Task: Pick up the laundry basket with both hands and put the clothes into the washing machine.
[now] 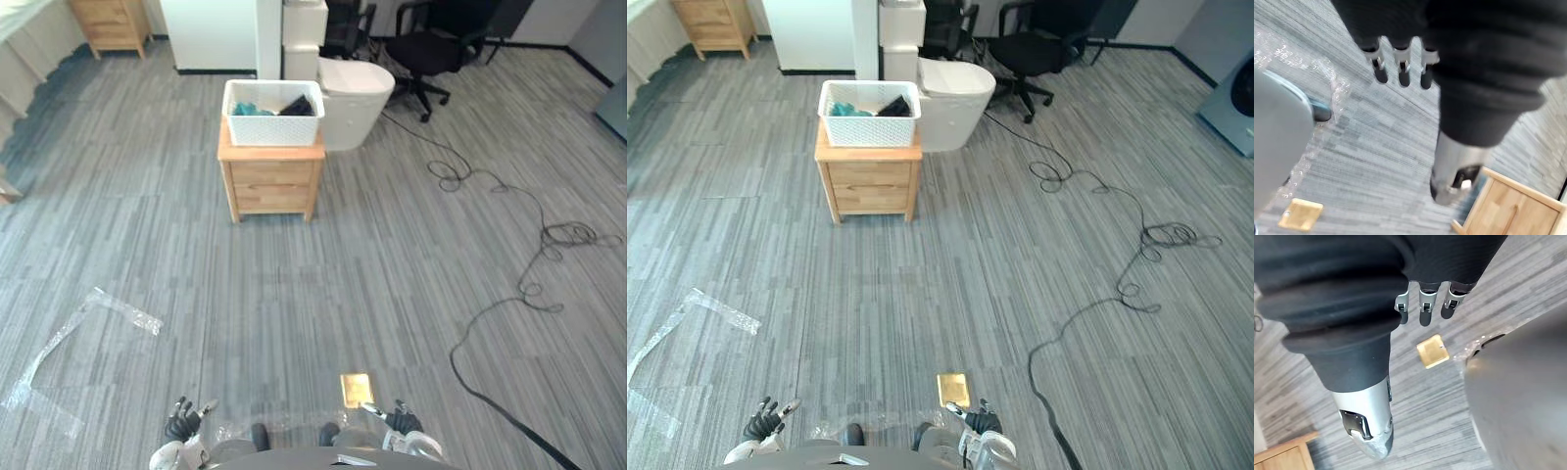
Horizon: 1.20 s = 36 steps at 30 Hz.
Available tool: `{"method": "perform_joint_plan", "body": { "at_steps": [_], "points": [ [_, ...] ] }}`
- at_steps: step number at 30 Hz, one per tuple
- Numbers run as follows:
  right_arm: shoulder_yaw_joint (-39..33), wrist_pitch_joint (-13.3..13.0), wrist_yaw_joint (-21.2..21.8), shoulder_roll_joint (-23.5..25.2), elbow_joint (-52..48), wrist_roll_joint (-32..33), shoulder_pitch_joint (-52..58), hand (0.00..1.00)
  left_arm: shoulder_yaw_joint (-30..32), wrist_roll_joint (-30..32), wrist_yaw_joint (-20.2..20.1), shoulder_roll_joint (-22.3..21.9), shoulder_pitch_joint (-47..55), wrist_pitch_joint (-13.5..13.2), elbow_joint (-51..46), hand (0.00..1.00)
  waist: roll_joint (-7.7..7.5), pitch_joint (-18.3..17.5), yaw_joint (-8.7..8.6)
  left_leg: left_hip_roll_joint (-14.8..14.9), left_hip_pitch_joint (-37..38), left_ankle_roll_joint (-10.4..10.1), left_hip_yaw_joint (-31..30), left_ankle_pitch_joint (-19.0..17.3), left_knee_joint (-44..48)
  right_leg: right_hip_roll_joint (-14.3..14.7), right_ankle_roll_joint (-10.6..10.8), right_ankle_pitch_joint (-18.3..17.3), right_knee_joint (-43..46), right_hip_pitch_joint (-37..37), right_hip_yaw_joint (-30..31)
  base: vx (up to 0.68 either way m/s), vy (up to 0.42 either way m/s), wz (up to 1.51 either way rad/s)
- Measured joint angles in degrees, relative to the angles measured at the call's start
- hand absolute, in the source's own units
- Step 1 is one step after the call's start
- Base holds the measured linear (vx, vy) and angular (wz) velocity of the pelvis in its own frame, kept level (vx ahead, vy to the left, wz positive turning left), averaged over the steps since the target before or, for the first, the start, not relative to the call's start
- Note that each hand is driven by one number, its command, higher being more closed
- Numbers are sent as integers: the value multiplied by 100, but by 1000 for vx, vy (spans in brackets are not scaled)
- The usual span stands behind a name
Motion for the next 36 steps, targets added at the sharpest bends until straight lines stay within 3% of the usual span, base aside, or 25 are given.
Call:
{"method": "perform_joint_plan", "body": {
  "at_steps": [2, 5, 7, 9, 11, 12, 13, 15, 16, 17, 19, 21, 23, 26, 29, 30, 31, 32, 33, 35, 36],
  "points": [
    [-44, -40, 28, 16, -38, 104, 3, 0, 6, 20, -2, 60, -28, 36, 11, 0, -60, 18, -30, 63, 157, -6, -152, -178, 100, 17, -22, -339, 425, -378, -51, 225, 55, 30],
    [-295, -50, 133, 31, -41, 145, 17, 0, 77, 242, -5, 15, -84, 52, 45, 0, -50, 18, -91, 213, 252, -76, -323, -353, 111, 234, -30, -330, -343, -684, -146, 271, 17, 30],
    [-535, -45, 199, 42, -52, 225, 19, 0, 137, 376, -2, -3, -133, 126, 66, 0, -11, 50, -118, 372, 382, -252, -458, -619, 217, 502, -85, 153, -1561, -896, -46, 502, -57, 24],
    [-676, -34, 205, 30, -133, 226, 84, 0, 357, 481, -4, -113, -181, 163, 59, 0, 48, 88, -162, 507, 669, -365, -538, -851, 235, 646, -100, 637, -2198, -919, -15, 609, -128, 39],
    [-695, -5, 205, 60, -305, 227, 267, 0, 626, 566, -4, -195, -169, 163, 46, 0, 21, 86, -164, 587, 969, -696, -549, -1091, 324, 672, -285, 861, -2181, -914, 4, 543, -179, 54],
    [-712, 18, 206, 113, -334, 258, 345, 0, 781, 589, -3, -212, -176, 169, 17, 0, -44, 64, -170, 602, 1041, -926, -538, -1242, 673, 637, -671, 1426, -2003, -863, 52, 772, -294, 39],
    [-701, 30, 209, 41, -436, 295, 300, 0, 834, 596, -8, -316, -227, 187, -16, 0, 85, 63, -180, 824, 852, -978, -497, -1288, 1487, 735, -727, 1084, -1629, -825, -70, 904, -387, 35],
    [-720, 14, 219, 54, -588, 298, 272, 0, 1090, 599, -14, -434, -299, 205, -103, 0, 257, 126, -202, 1044, 167, -908, -349, -1022, 3203, 860, -834, 646, -1430, -662, -165, 585, -275, 5],
    [-730, 18, 215, 60, -723, 293, 278, 0, 1432, 597, -13, -611, -292, 215, -224, 0, 436, 148, -186, 1346, -386, -749, -250, -223, 4634, 1072, -967, 393, -1416, -383, -157, 553, -225, -36],
    [-701, 20, 207, 75, -737, 267, 248, 0, 1606, 595, -16, -676, -288, 224, -233, 0, 488, 138, -85, 1620, -719, -722, -134, 146, 5558, 1237, -1076, 246, -1449, -141, -31, 818, -316, -70],
    [-674, 17, 198, 130, -724, 247, 202, 0, 1682, 581, -8, -650, -284, 264, -422, 0, 406, 195, 47, 1964, -1362, -755, 105, 192, 7077, 1415, -1219, 74, -1747, 710, 217, 638, -215, -70],
    [-663, 28, 192, 224, -710, 92, 178, 0, 1619, 547, -9, -568, -283, 256, -566, 0, 249, 212, 96, 2014, -1825, -724, 305, -2, 7292, 1341, -1206, 67, -2183, 1337, 365, 485, -144, -33],
    [-597, 28, 187, 273, -710, 83, 181, 0, 1533, 546, -10, -525, -287, 241, -648, 0, 146, 192, 128, 2008, -2311, -708, 497, -176, 6864, 1244, -1045, -5, -2618, 1817, 420, 549, -98, -15],
    [-530, 46, 180, 240, -691, 4, 119, 0, 1180, 546, -8, -474, -284, 208, -641, 0, 198, 173, 182, 1732, -2696, -731, 856, -469, 4721, 1088, -773, -166, -3003, 2427, 437, 469, 48, 1],
    [-435, 23, 186, 225, -674, -112, 130, 0, 1107, 546, -12, -489, -161, 195, -612, 0, 214, 150, 295, 1102, -2595, -866, 564, 96, 1481, 866, -406, -408, -3150, 2827, 621, 446, 178, -29],
    [-413, 16, 186, 224, -656, -116, 109, 0, 1085, 537, -15, -490, -139, 194, -606, 0, 229, 139, 324, 1093, -2611, -868, 453, 116, 1276, 863, -384, -487, -3171, 2862, 705, 433, 265, -85],
    [-300, 9, 189, 226, -643, -123, 128, 0, 1099, 425, -21, -460, 4, 147, -590, 0, 257, 110, 412, 1108, -2705, -800, 310, 275, 1318, 842, -383, -782, -3161, 2987, 908, 351, 250, -69],
    [-284, 13, 191, 234, -575, -126, 136, 0, 1116, 406, -25, -428, -5, 147, -556, 0, 214, 61, 413, 1025, -2750, -773, 258, 657, 1472, 749, -317, -914, -3127, 3043, 953, 476, 341, -50],
    [-285, 29, 196, 323, -430, -133, 211, 0, 1123, 378, -30, -308, -2, 150, -435, 0, -14, -101, 366, 862, -2794, -668, 266, 834, 1632, 544, -324, -976, -2821, 2962, 1070, 495, 339, -21],
    [-366, 13, 203, 397, -422, -140, 290, 0, 1146, 368, -33, -240, -4, 149, -396, 0, -193, -214, 384, 708, -2650, -469, 470, 810, 1715, 289, -262, -925, -1438, 2352, 1320, 555, 369, -25],
    [-465, 13, 206, 437, -419, -143, 285, 0, 1116, 366, -37, -135, -32, 159, -335, 0, -339, -199, 344, 534, -2420, -290, 594, 569, 1774, 81, -13, -630, -114, 1811, 1421, 595, 382, -17]
  ]
}}
